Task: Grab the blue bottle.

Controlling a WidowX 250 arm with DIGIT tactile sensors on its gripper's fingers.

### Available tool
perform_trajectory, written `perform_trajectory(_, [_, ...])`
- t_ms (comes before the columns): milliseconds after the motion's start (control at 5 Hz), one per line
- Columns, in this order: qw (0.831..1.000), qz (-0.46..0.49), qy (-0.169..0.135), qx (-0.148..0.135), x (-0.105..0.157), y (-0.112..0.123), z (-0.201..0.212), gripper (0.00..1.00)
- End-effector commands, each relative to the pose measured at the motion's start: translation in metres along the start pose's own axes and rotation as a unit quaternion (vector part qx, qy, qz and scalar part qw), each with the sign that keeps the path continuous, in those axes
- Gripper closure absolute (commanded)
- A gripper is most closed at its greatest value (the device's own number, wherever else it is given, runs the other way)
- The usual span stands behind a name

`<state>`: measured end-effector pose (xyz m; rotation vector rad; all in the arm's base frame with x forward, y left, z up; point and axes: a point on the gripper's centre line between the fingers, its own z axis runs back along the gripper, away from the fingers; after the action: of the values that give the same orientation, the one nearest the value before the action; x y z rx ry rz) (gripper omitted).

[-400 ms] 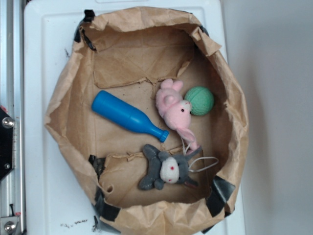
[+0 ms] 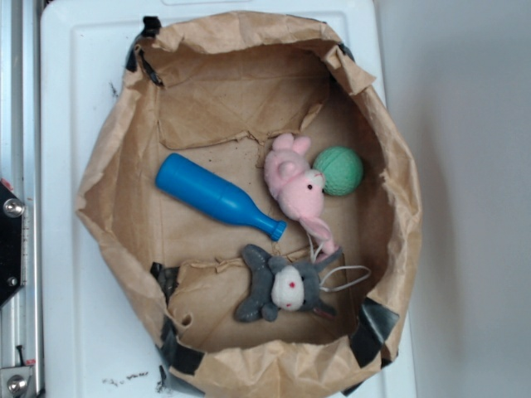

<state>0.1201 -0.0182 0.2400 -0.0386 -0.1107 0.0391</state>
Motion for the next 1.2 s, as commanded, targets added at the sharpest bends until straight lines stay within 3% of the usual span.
perform_trajectory(0, [1.000,0.013,-0.021,-0.004,0.093,-0.052,-0.050,0.00])
perform_trajectory(200, [0.998,-0.050,-0.032,-0.018,0.135,-0.042,-0.062,0.00])
perform_trajectory(400, [0.984,-0.165,-0.052,-0.038,0.155,-0.015,-0.073,0.00])
perform_trajectory(600, [0.980,-0.179,-0.043,-0.075,0.171,0.021,-0.072,0.00])
perform_trajectory(800, [0.979,-0.174,-0.049,-0.098,0.178,0.039,-0.062,0.00])
perform_trajectory(1000, [0.978,-0.193,-0.036,-0.069,0.190,0.039,-0.085,0.00])
